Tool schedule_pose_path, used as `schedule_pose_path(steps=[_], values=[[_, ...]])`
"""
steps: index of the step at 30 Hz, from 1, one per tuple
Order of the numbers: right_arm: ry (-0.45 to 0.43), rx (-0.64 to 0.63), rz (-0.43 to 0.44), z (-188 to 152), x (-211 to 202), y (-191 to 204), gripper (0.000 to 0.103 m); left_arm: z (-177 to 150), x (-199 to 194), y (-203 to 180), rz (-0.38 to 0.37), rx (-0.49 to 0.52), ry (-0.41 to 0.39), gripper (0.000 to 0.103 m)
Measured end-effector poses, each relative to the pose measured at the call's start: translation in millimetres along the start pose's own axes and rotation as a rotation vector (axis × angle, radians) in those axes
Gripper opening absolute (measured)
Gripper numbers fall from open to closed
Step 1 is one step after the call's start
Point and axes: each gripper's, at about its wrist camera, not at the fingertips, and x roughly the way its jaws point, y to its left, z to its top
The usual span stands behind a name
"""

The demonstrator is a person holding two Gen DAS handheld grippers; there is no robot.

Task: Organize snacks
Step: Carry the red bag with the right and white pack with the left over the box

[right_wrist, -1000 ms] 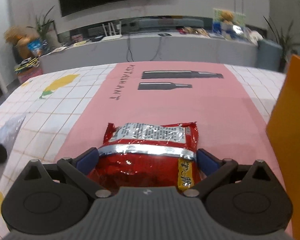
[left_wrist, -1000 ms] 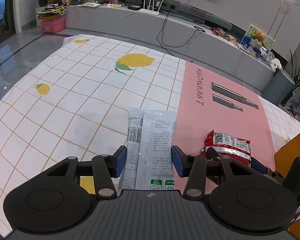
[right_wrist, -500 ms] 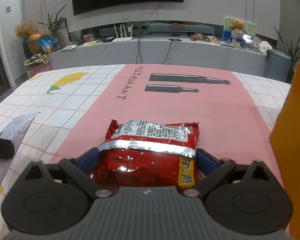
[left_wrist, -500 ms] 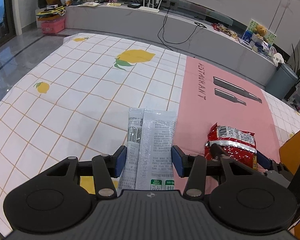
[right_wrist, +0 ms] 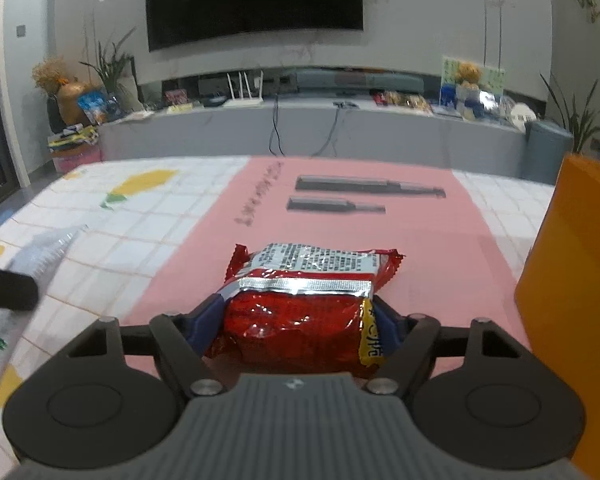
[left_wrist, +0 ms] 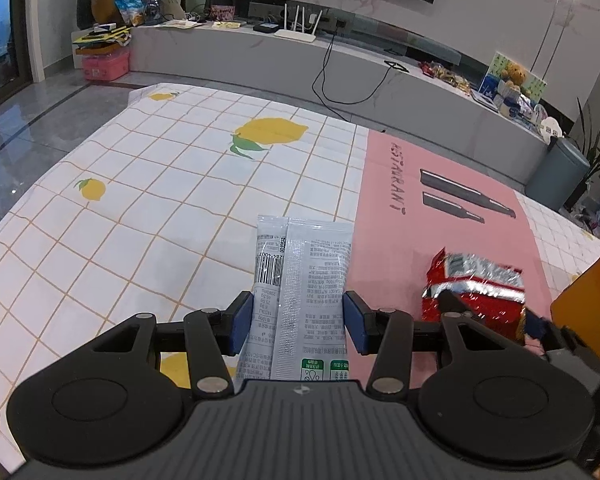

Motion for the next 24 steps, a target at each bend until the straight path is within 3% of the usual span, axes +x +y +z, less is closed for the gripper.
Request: schedule_pose_path(steps=[14,24], values=[[-0.181,0.066,0.058,50,-103,-17,0.074,-13,-38,-7,-0.096,-0.041,-0.056,0.055],[-0.262,0.109,-0.024,58,-191,-90,0.074,-40,-82,-42,-0.208,0.014,-0.111,0.055]])
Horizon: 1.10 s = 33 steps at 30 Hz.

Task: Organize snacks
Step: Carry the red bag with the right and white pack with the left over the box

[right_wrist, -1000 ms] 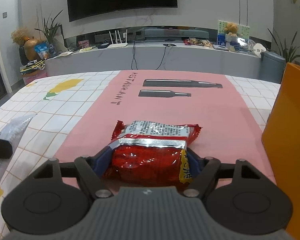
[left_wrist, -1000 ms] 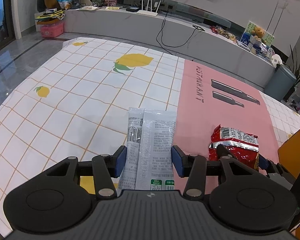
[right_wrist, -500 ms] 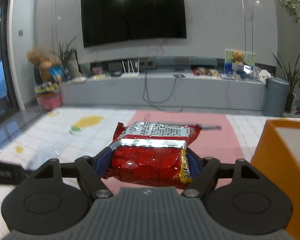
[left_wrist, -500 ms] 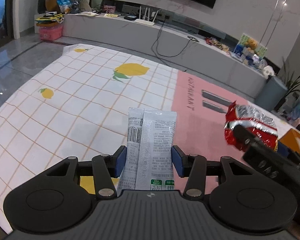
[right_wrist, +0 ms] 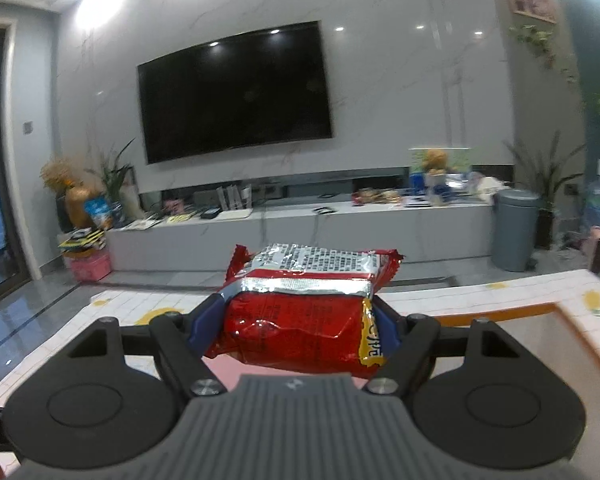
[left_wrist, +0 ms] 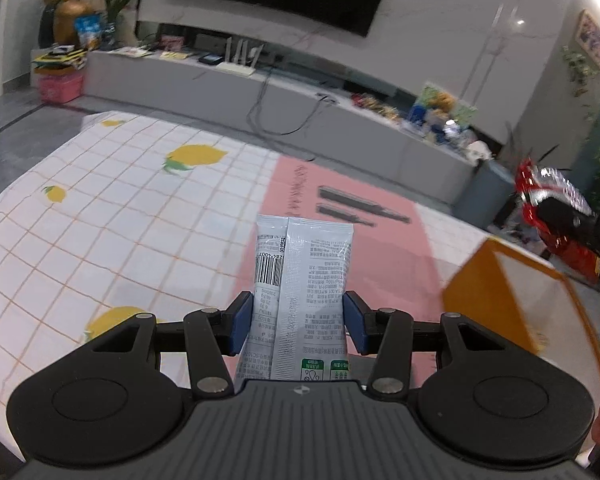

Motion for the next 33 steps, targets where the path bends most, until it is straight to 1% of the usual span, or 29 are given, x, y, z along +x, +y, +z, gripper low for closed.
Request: schedule_pose_path(steps=[4,6,8,12,14,16,20,24,26,27,28,29,30,32,33], values=[[0.001,0.015,-0.047,4,-24,-39,0.074,-5,-13,-15,-0.052,-0.006,-0.016,0.055],[0.017,0.018,-0.078,5,-29,-57,0.074,-5,-16,-25,-0.084,-0.012,-0.017,0.055],[0.035,0.048,-0.089,4,-31,-75,0.074,-4,-17,-37,-0.111,-0.007,-0.020,0.055],[0.085,0.153,-0.056,-6,-24,-112,0.075,1,-10,-62,-0.134,0.022,-0.042,0.055],[0.141,0.217,-0.060,-13,-14,-126,0.075,0,-5,-74,-0.145,0.037,-0.038,0.055],[0.180,0.249,-0.078,-20,-5,-134,0.075,-3,0,-84,-0.151,0.045,-0.032,0.055],[0.238,0.236,-0.078,-23,17,-141,0.075,-13,9,-98,-0.154,0.064,-0.011,0.055],[0.289,0.224,-0.087,-27,39,-141,0.075,-24,15,-112,-0.131,0.115,-0.010,0.055],[0.290,0.206,-0.102,-27,52,-138,0.075,-27,18,-114,-0.155,0.113,0.013,0.055],[0.326,0.205,-0.096,-27,59,-137,0.075,-28,20,-114,-0.173,0.107,0.026,0.055],[0.339,0.208,-0.082,-27,64,-136,0.075,-30,20,-114,-0.179,0.103,0.033,0.055],[0.331,0.200,-0.075,-28,66,-134,0.075,-31,21,-115,-0.176,0.109,0.036,0.055],[0.335,0.174,-0.079,-28,71,-131,0.075,-33,20,-116,-0.170,0.120,0.036,0.055],[0.370,0.116,-0.117,-30,79,-123,0.075,-36,18,-119,-0.162,0.145,0.029,0.055],[0.381,0.104,-0.119,-32,82,-121,0.074,-37,17,-121,-0.158,0.158,0.025,0.055]])
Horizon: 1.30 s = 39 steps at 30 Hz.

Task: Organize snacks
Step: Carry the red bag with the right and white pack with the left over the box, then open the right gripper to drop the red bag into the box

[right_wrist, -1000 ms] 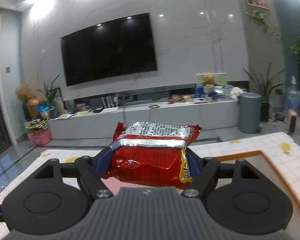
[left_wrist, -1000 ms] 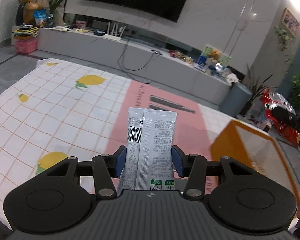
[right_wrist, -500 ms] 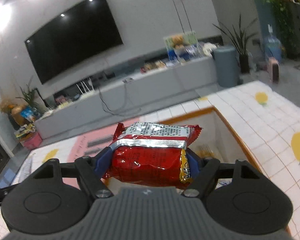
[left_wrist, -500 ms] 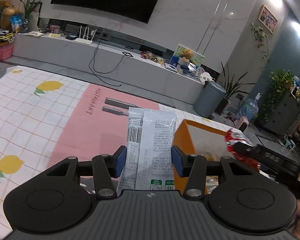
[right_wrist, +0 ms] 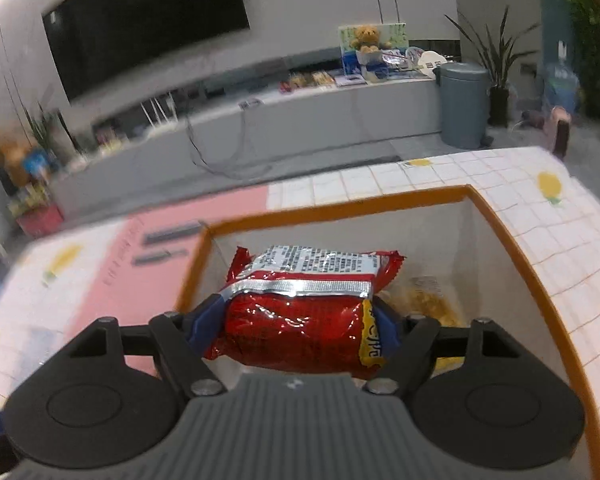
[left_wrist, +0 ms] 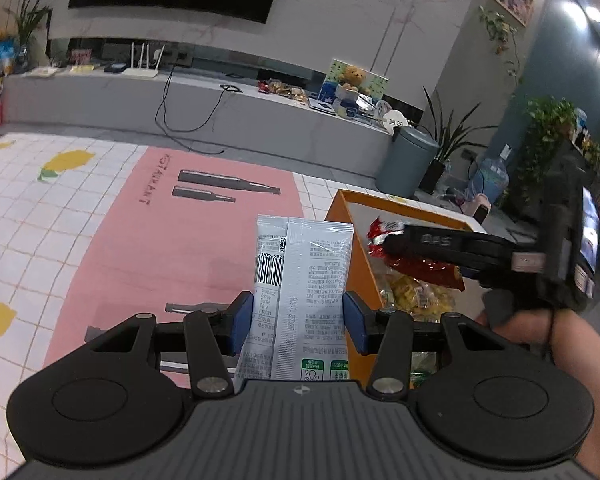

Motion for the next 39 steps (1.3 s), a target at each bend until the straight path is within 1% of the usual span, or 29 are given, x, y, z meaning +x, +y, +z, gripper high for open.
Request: schedule_pose_path(steps=[1,2,3,4,6,9,15,17,19,22,25,27,32,36,39], values=[[0.010,-0.005,0.008,0,2,2,0.074,0,-1,-2,0.006,0.012,-0.002,0.055],[0.012,0.000,0.028,-1,1,2,0.081,-1,-1,-4,0.011,0.020,-0.005,0.055],[0.007,0.006,0.039,0,-1,2,0.097,0,-2,-6,0.015,0.027,-0.008,0.055],[-0.014,0.018,0.047,0,-7,2,0.100,-1,-3,-9,0.018,0.031,-0.011,0.055],[-0.047,0.039,0.050,3,-19,-2,0.099,0,-6,-12,0.013,0.033,-0.013,0.055],[-0.118,0.104,0.056,2,-50,-15,0.099,1,-9,-22,-0.013,0.030,-0.019,0.055],[-0.285,0.360,0.125,-6,-121,-64,0.100,5,-6,-55,-0.078,0.031,-0.033,0.055],[-0.319,0.402,0.145,-12,-138,-76,0.100,5,-2,-68,-0.097,0.038,-0.036,0.055],[-0.338,0.426,0.136,-17,-150,-85,0.100,3,5,-83,-0.112,0.048,-0.027,0.055],[-0.353,0.464,0.100,-22,-162,-93,0.100,1,17,-103,-0.135,0.066,-0.001,0.055],[-0.362,0.495,0.105,-25,-172,-104,0.100,-3,24,-121,-0.137,0.105,-0.011,0.055],[-0.362,0.506,0.116,-27,-176,-109,0.100,-4,32,-130,-0.138,0.130,0.009,0.055],[-0.354,0.464,0.094,-25,-179,-113,0.100,-7,55,-146,-0.121,0.196,0.092,0.055],[-0.345,0.502,0.102,-28,-176,-123,0.100,-10,68,-154,-0.123,0.263,0.164,0.055],[-0.341,0.520,0.102,-30,-176,-125,0.100,-11,76,-154,-0.132,0.259,0.216,0.055]])
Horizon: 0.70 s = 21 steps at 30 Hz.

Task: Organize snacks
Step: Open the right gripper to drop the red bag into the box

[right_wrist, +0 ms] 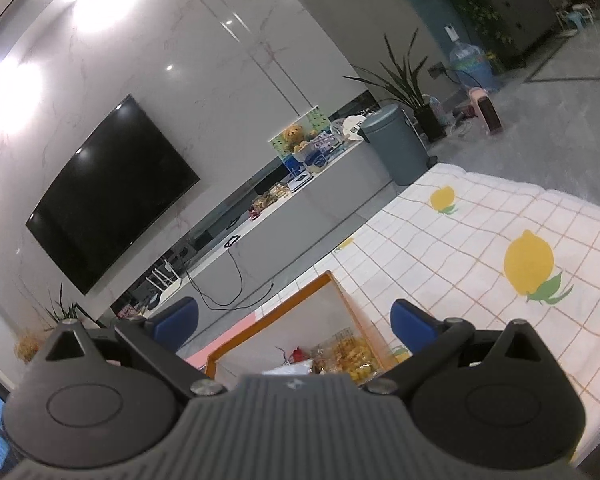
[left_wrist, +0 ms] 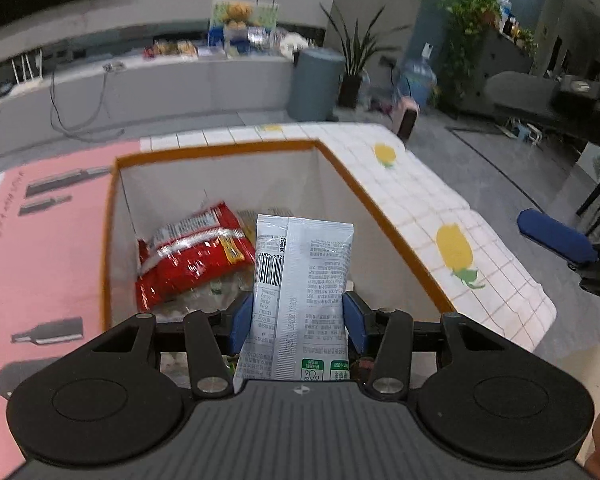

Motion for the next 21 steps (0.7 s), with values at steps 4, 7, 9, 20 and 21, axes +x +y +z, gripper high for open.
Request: schedule_pose_path(steps=[4,7,9,20,21], values=[[0.004,-0.004,0.003,0,0,2,0.100,1,8,1,0.011,-0.019,0.020,0.055],[0.011,-0.007,0.000,-1,3,2,0.100,4,17,-2,0.044,0.001,0.065,0.055],[0.021,-0.009,-0.002,-2,7,3,0.100,4,24,-4,0.077,0.025,0.108,0.055],[0.053,-0.044,-0.026,-7,16,8,0.100,8,54,3,0.110,0.054,0.265,0.055],[0.054,-0.045,-0.026,-7,16,9,0.100,8,58,5,0.130,0.055,0.280,0.055]])
